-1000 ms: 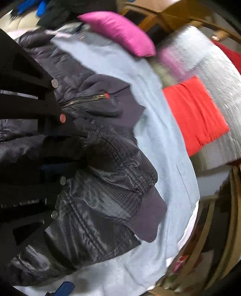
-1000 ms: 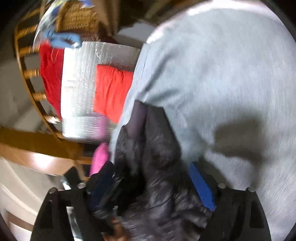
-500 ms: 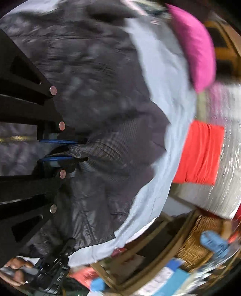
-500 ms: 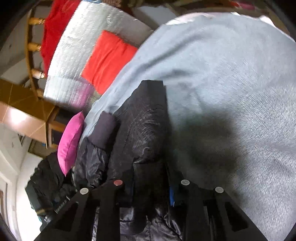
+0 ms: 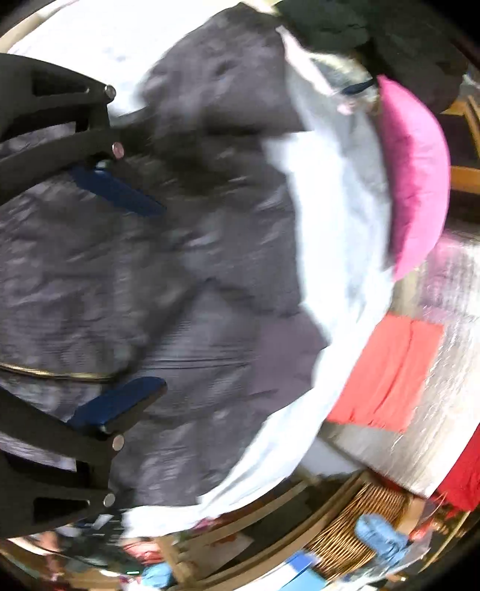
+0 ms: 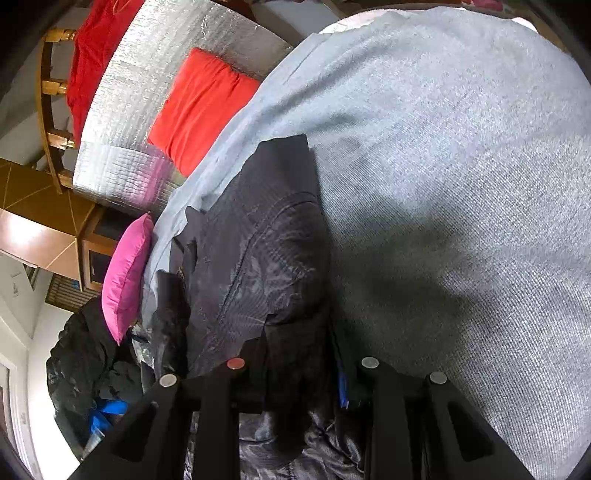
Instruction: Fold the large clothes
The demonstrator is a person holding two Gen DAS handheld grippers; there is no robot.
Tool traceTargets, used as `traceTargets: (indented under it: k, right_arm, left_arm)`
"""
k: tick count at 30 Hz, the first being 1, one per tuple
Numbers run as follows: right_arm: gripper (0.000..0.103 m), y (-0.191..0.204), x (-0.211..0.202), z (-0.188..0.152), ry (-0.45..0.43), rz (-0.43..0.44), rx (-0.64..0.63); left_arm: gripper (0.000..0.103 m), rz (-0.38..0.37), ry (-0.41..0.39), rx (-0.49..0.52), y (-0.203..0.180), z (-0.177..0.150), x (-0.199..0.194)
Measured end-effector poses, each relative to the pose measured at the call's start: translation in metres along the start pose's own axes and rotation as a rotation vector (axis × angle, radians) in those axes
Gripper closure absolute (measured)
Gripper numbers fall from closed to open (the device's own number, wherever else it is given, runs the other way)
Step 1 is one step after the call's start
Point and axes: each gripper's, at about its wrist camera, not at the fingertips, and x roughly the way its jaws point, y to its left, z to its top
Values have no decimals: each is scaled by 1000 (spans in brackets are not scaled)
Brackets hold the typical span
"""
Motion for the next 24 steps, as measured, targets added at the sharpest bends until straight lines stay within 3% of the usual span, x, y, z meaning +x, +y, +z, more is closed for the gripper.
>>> traceTargets:
  k: [4,9,11,14,15,21,22,23,24]
  right_arm:
    - [75,-1,0,-1,2,-6,7]
    - [74,-6,3,2,14,13,31]
    - [74,-6,3,2,12,12,26]
    - [74,-5,3,1,10,13,20]
    - [74,-6,4,1,11,15,20]
    - [73,-4,5,1,9,9,10]
    - [73,-3,5,0,8,7,8]
    - [73,-3,5,0,8,7,5]
    - [73,-3,5,0,7,8,5]
  left_arm:
    - [14,32,72,39,-19,51,21]
    - [14,122,161,86,-68,71,65]
    - [14,216,193,122,-87,72,89]
    - [14,453,211,177,-111,71,119]
    - [14,495,220,192,-117,71,130]
    - [14,505,270,223,-124,63,162]
    - [20,507,272,221,-121,63,168]
    - [35,493,272,204,-115,63,169]
    - [40,461,280,177,-108,65,170]
